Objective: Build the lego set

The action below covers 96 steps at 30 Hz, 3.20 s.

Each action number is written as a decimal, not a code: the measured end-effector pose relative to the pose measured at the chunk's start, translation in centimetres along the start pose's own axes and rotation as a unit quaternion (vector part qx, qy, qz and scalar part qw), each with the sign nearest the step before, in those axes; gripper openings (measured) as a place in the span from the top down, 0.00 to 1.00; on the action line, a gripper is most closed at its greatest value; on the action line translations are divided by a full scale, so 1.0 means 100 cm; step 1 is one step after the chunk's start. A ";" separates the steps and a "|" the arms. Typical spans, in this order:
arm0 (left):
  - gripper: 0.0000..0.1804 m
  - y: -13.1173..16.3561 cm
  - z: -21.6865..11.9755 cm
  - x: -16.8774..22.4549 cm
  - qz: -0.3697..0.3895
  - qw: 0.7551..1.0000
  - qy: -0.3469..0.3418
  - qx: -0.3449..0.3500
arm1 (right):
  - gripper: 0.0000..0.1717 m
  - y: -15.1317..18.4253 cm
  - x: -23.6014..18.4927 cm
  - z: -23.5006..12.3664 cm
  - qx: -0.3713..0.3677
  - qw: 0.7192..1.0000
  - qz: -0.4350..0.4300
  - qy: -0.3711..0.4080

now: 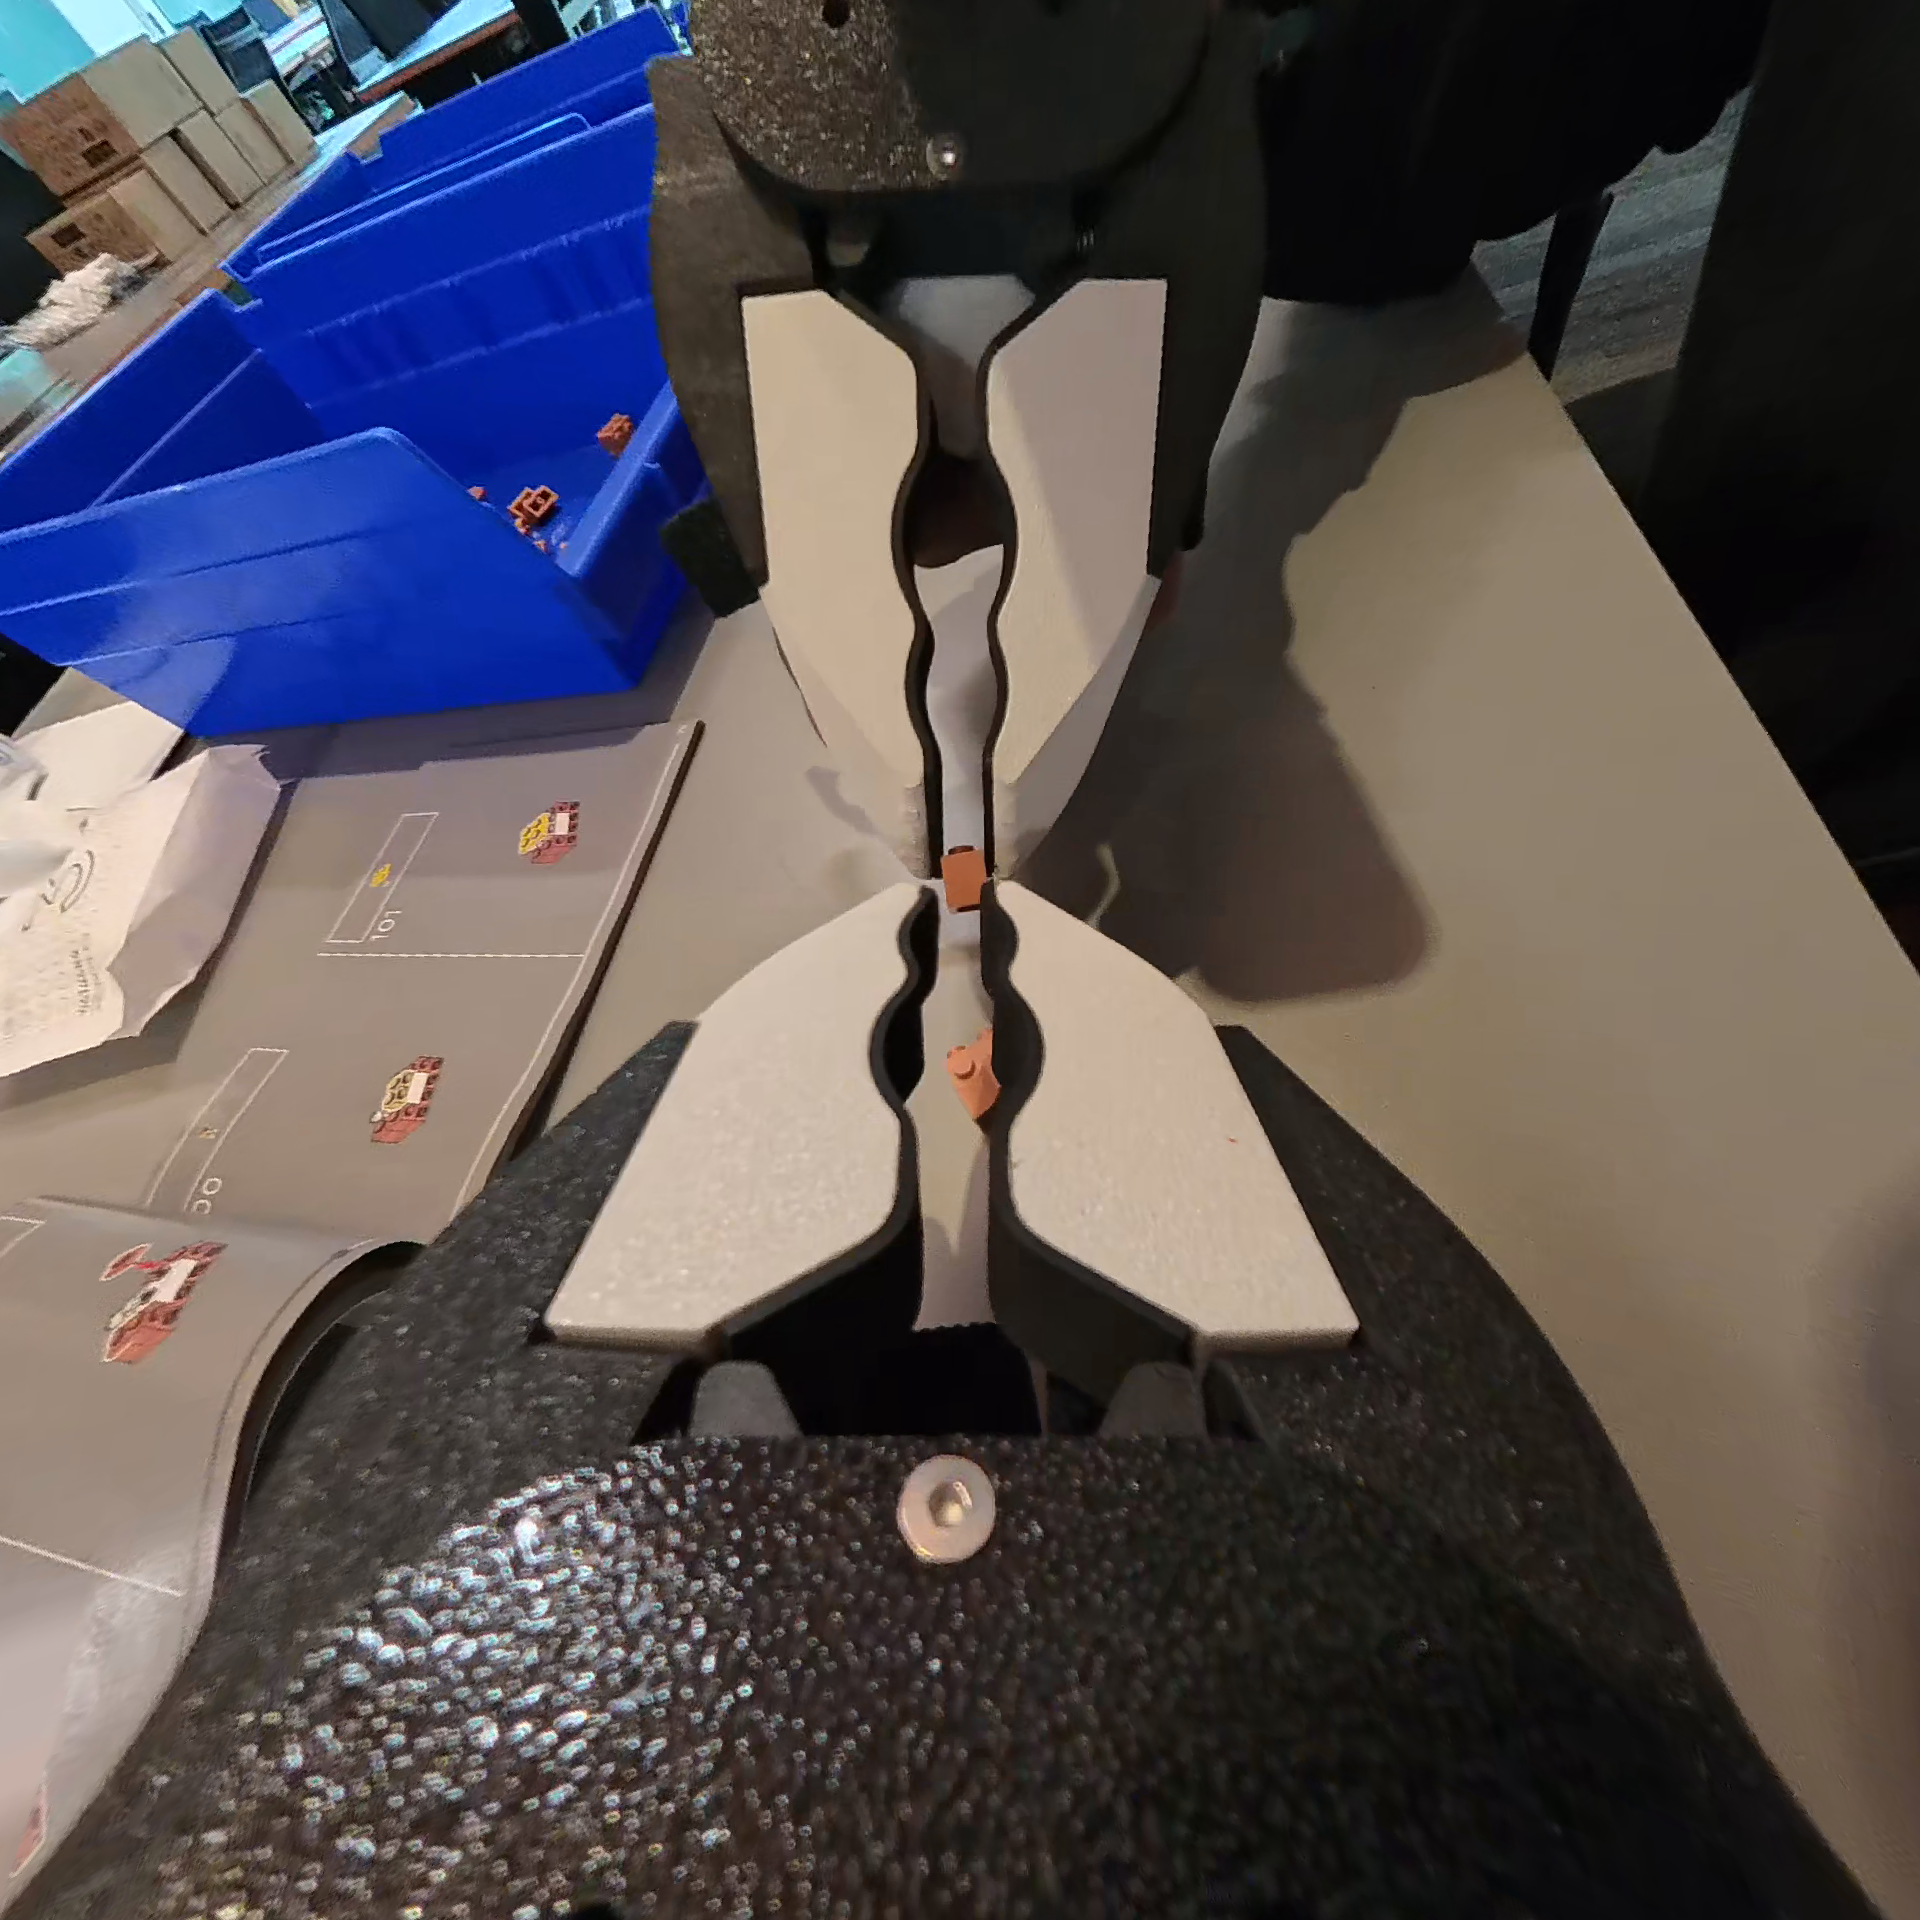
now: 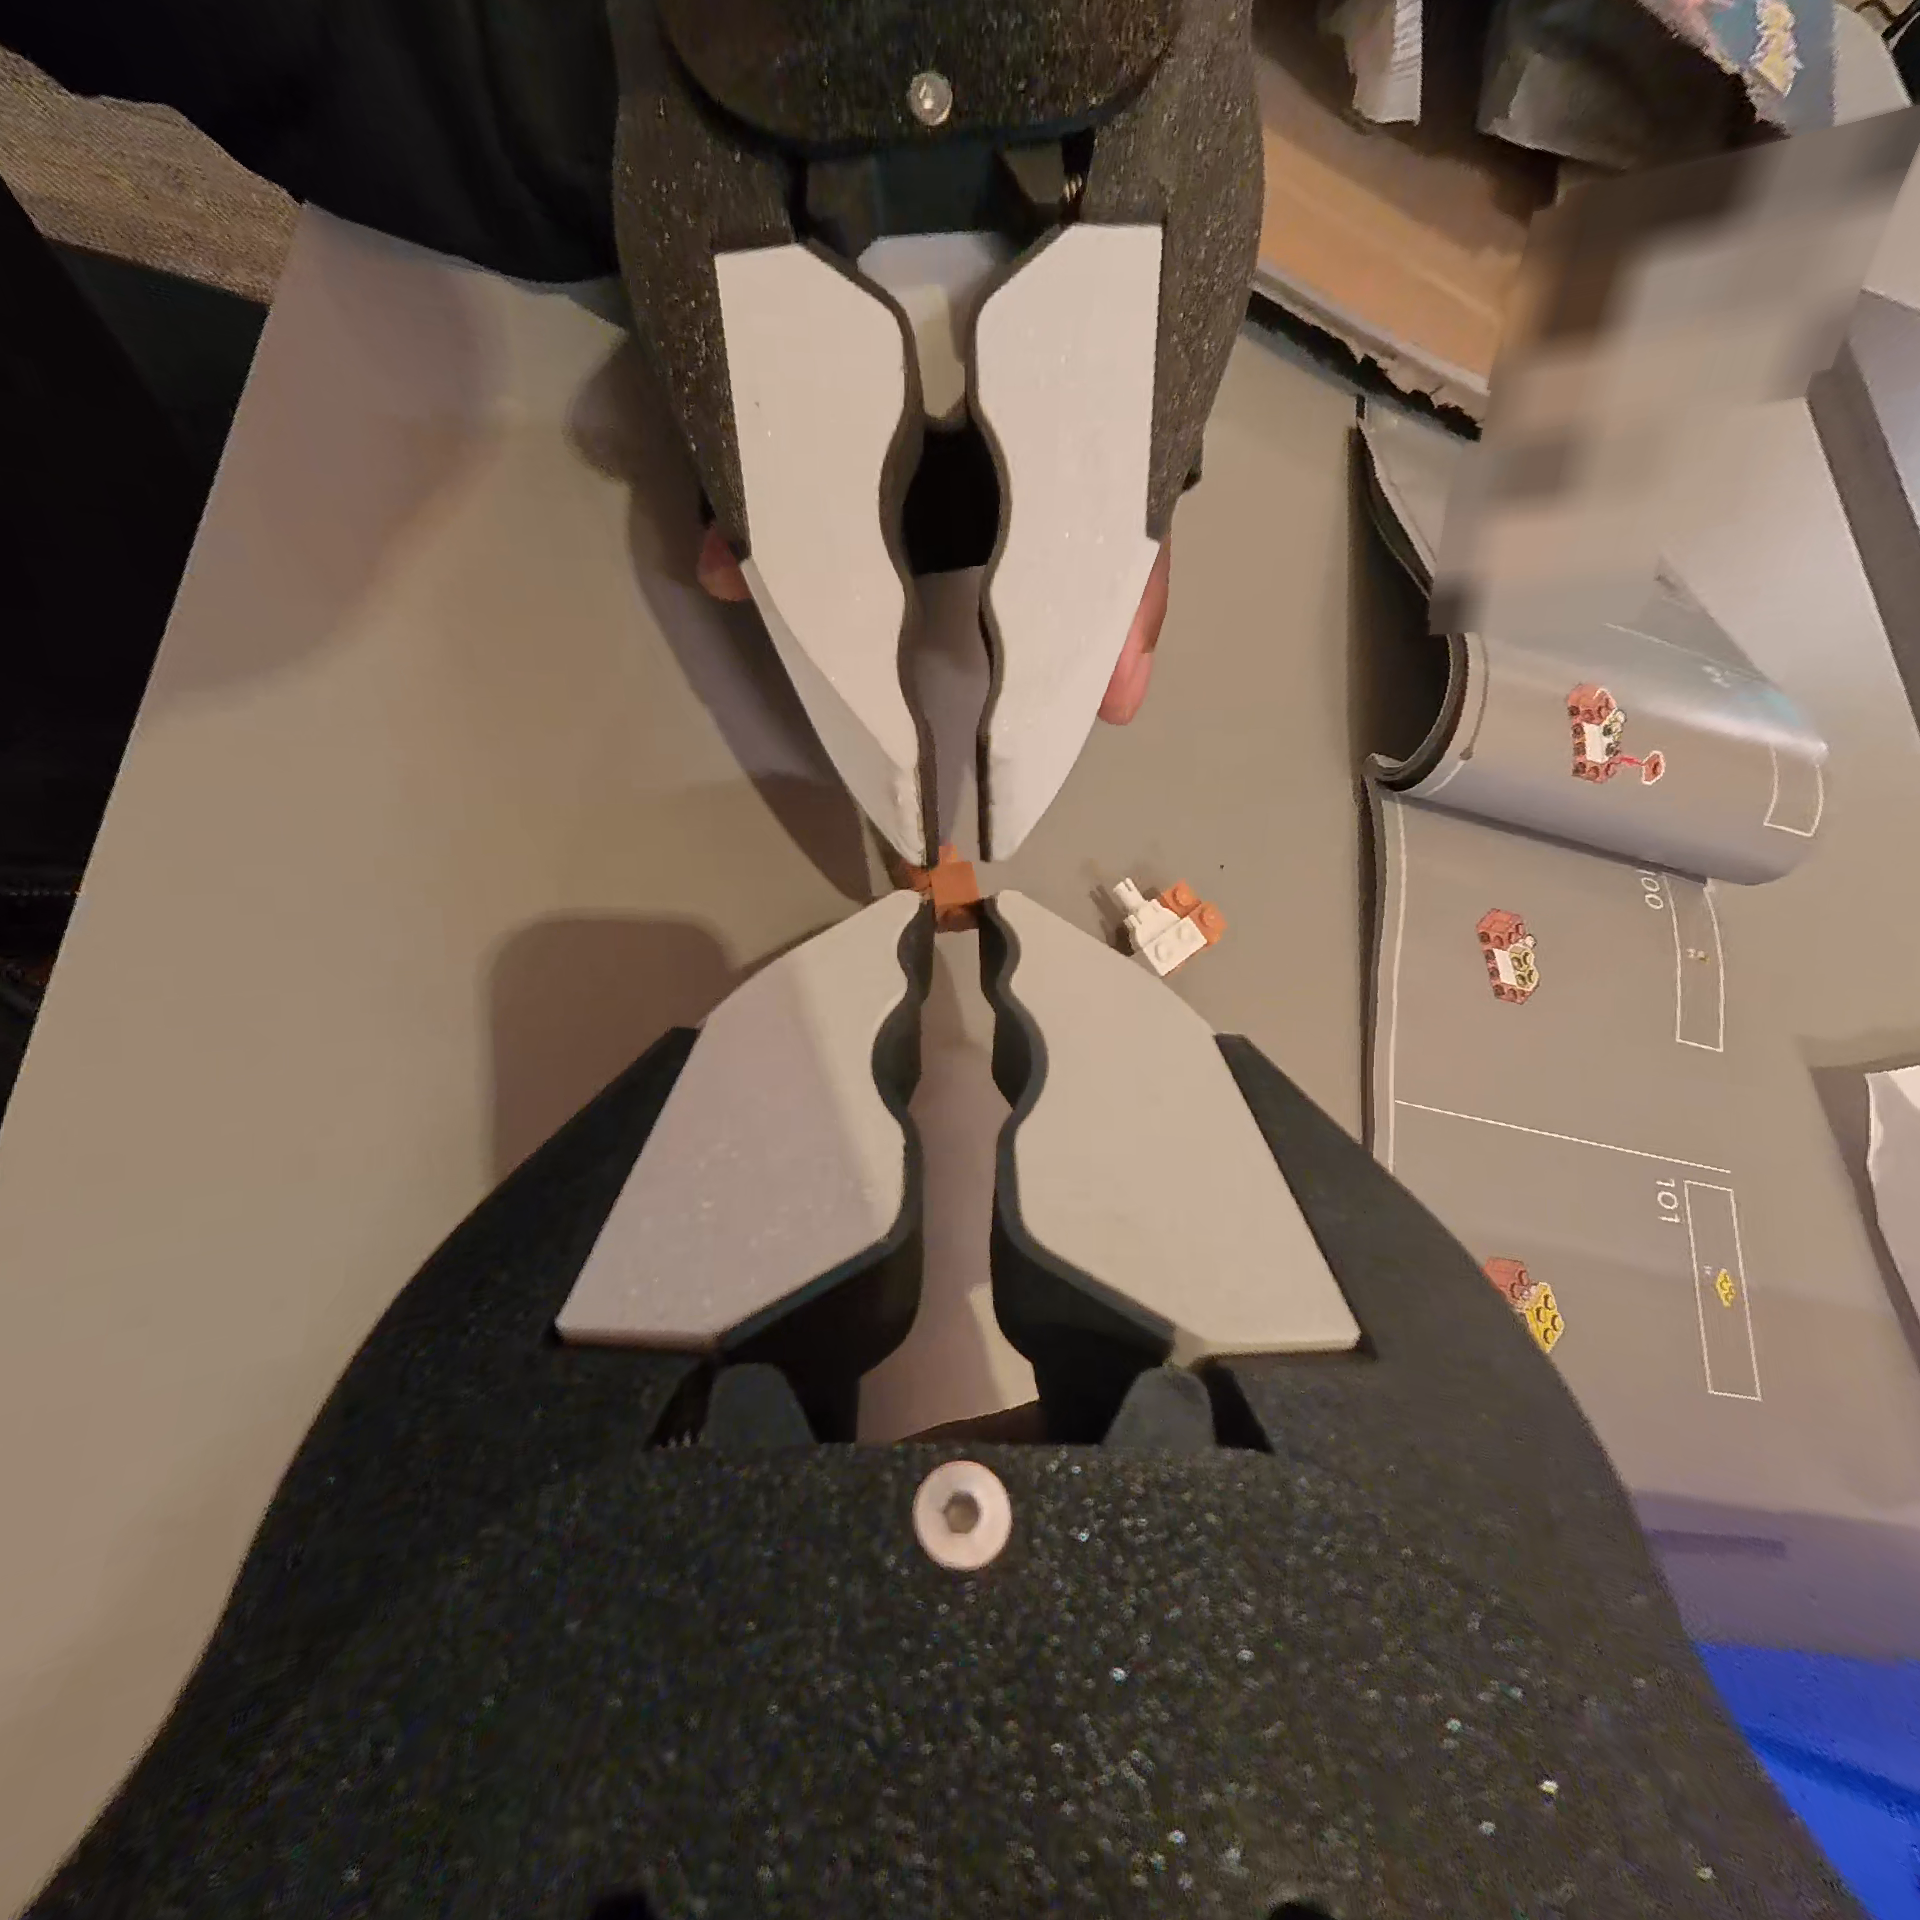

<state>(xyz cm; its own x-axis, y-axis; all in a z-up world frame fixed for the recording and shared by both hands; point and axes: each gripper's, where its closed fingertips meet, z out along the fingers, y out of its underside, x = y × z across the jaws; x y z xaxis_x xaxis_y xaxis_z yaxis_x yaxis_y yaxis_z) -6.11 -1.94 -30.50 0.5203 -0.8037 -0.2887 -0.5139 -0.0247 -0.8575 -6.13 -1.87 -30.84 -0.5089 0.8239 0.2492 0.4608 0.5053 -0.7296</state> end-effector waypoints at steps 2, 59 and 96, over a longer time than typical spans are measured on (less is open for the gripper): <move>0.97 0.000 0.000 0.000 -0.002 1.000 0.001 0.000 | 0.96 0.000 0.001 0.000 0.000 1.000 0.004 0.000; 0.96 -0.050 -0.023 -0.005 -0.143 0.967 0.060 0.201 | 0.97 -0.046 0.003 -0.036 0.290 0.943 0.151 -0.058; 0.96 -0.054 -0.023 0.000 -0.138 0.965 0.067 0.213 | 0.94 -0.051 0.002 -0.040 0.322 0.926 0.178 -0.079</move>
<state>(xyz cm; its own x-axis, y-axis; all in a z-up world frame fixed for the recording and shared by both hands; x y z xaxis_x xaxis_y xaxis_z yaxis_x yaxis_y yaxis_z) -4.95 -3.15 -24.86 0.4900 -0.8717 0.0093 -0.0266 -0.0256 -0.9993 -5.63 -3.25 -24.50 -0.5317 0.8352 -0.1406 0.1169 -0.0921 -0.9889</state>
